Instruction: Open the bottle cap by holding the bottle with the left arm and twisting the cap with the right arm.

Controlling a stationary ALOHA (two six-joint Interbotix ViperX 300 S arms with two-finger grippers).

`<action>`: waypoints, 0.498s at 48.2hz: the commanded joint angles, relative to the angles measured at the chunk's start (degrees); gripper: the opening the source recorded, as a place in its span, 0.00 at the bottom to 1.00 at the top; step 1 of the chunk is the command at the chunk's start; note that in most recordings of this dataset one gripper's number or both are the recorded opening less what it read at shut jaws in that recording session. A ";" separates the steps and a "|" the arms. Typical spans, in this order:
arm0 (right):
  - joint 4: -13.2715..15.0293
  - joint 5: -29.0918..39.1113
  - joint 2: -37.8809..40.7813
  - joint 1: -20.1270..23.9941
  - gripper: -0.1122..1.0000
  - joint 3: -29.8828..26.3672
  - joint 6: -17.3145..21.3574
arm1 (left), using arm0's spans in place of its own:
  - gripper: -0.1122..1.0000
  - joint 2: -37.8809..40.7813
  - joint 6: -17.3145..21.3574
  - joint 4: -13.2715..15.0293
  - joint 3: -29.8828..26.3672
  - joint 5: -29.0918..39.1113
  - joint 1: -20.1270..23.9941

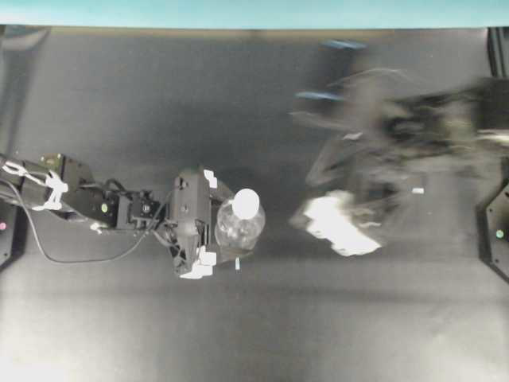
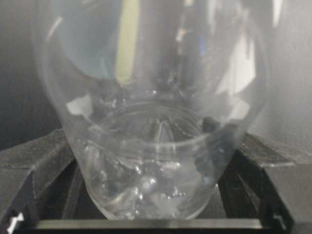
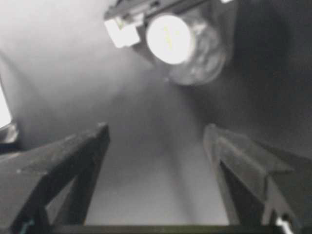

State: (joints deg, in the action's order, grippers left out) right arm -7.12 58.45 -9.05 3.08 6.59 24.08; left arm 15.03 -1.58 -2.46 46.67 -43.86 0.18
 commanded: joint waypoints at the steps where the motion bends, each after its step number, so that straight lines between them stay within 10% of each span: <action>1: -0.44 6.15 5.10 -0.53 0.77 -8.17 3.16 | 0.88 -0.09 0.00 -0.09 -0.18 -1.41 -0.18; 24: -0.35 16.61 19.95 -1.76 0.77 -24.26 8.96 | 0.88 0.97 0.00 -0.18 0.70 -4.04 -0.26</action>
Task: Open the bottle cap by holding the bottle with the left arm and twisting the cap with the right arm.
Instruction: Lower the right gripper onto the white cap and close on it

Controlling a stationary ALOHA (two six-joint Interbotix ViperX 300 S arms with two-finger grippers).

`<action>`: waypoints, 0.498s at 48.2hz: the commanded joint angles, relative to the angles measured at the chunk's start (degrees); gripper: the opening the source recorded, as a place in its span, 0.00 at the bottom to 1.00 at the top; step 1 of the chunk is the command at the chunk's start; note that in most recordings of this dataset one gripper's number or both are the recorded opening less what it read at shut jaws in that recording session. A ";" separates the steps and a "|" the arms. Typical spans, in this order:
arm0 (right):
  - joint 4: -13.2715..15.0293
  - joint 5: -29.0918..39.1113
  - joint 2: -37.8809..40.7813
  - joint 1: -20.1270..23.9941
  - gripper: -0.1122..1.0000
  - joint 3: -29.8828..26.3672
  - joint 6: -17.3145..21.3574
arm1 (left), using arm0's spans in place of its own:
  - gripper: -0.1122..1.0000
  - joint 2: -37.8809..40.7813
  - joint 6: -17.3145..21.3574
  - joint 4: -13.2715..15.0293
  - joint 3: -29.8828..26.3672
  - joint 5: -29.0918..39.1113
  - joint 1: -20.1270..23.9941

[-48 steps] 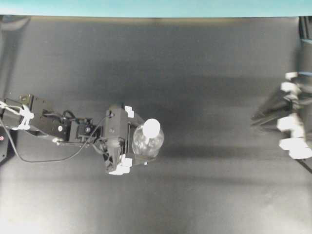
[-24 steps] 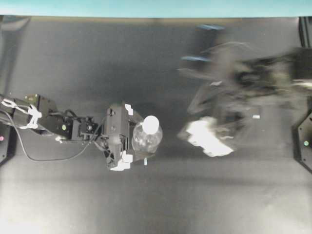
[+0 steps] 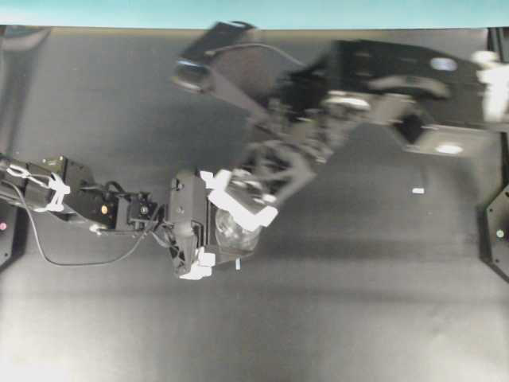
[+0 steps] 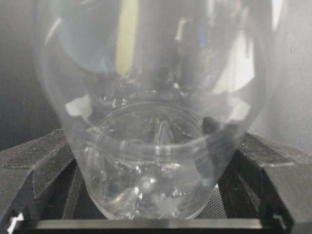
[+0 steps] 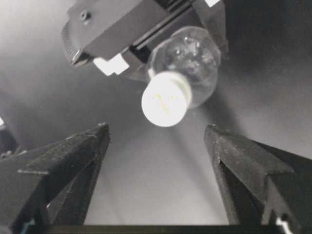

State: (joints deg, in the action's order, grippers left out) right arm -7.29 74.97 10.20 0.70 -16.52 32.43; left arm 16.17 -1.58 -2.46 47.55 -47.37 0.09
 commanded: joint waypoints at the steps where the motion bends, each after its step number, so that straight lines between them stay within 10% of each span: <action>1: -0.18 0.09 0.88 0.62 0.77 -1.14 0.62 | 0.88 -0.26 0.00 -0.18 -0.18 -0.53 -0.26; 24: -0.26 0.18 3.69 0.53 0.76 -0.18 3.25 | 0.88 0.09 -0.09 -0.09 -0.18 -0.62 -0.53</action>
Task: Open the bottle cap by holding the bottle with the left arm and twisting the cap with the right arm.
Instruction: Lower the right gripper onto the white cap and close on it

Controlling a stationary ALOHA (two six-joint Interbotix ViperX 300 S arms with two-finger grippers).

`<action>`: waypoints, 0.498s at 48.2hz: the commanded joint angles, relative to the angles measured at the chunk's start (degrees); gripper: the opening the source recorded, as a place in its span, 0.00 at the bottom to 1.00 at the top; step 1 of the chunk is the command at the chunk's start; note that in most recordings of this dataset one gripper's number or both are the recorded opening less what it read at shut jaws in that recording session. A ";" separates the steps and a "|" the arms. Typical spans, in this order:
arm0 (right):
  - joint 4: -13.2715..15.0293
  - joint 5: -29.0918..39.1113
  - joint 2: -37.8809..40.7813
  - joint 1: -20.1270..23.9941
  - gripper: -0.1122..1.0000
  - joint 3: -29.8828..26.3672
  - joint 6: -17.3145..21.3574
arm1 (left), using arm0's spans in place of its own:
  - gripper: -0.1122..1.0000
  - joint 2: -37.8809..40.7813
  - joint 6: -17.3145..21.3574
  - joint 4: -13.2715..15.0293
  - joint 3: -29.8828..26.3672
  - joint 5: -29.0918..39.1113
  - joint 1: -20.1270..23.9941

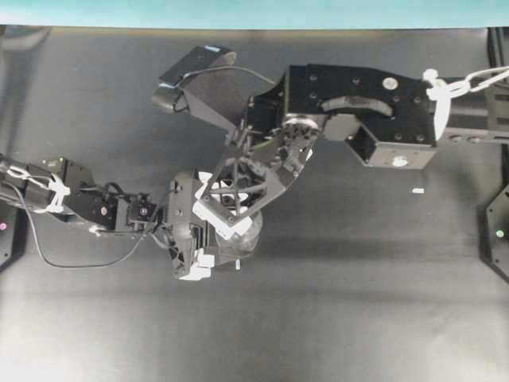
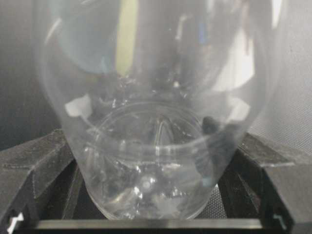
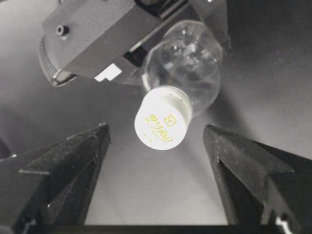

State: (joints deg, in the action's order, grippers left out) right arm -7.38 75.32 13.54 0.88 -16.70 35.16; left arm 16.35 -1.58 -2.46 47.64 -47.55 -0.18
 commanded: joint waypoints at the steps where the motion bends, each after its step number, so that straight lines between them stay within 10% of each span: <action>1: -0.18 -0.18 0.35 0.44 0.76 0.09 0.53 | 0.88 -0.09 -0.09 -0.09 -0.26 -0.44 -0.18; 16: -0.09 -0.26 1.49 0.79 0.44 0.44 -0.35 | 0.88 0.09 -0.09 -0.18 -0.26 -0.44 -0.18; 24: -0.18 0.09 1.49 0.88 0.44 0.09 -5.19 | 0.88 0.09 -0.09 -0.18 -0.26 -0.44 -0.18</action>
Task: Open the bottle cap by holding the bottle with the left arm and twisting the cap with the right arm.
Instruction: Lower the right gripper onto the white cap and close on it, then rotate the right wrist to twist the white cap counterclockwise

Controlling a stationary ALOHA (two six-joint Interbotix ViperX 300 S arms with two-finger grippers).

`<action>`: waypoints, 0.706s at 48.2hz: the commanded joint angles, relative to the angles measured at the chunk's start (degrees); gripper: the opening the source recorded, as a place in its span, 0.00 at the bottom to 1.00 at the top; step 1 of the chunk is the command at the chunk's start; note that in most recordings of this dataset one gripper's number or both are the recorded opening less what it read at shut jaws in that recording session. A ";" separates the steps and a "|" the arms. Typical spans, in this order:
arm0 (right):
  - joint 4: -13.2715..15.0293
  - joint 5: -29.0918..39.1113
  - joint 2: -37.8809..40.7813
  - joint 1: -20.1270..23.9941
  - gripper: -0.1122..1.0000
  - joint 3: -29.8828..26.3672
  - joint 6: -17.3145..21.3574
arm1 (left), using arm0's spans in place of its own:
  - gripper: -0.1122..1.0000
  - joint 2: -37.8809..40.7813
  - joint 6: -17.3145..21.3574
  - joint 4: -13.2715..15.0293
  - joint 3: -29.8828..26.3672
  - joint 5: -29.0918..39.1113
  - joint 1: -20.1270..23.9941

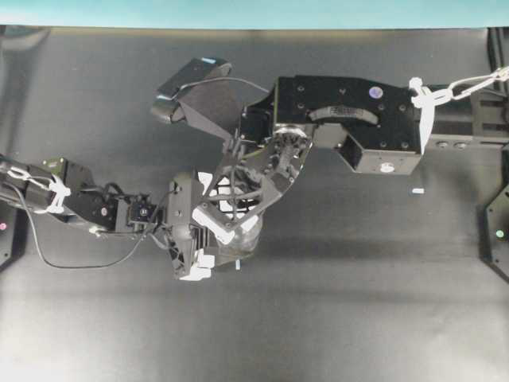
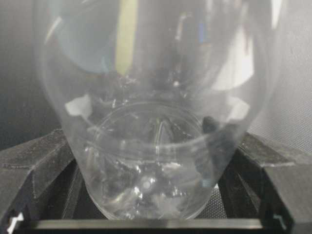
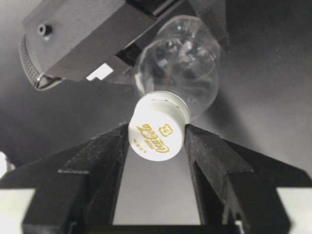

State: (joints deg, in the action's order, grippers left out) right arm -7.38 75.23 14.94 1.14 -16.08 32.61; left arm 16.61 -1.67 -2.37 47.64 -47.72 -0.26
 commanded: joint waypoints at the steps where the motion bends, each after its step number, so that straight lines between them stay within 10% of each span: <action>1: -0.18 0.26 0.09 0.62 0.44 -0.62 -3.69 | 0.88 -0.18 0.00 -0.26 -0.26 -0.26 0.00; 34: 1.41 4.83 2.55 0.44 0.44 -5.62 -52.21 | 0.88 -0.09 -0.79 -0.26 -0.62 0.09 -0.26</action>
State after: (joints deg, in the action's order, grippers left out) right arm -6.33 80.77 17.75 1.23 -21.45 -15.64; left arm 16.70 -2.37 -2.46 47.55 -47.55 -0.18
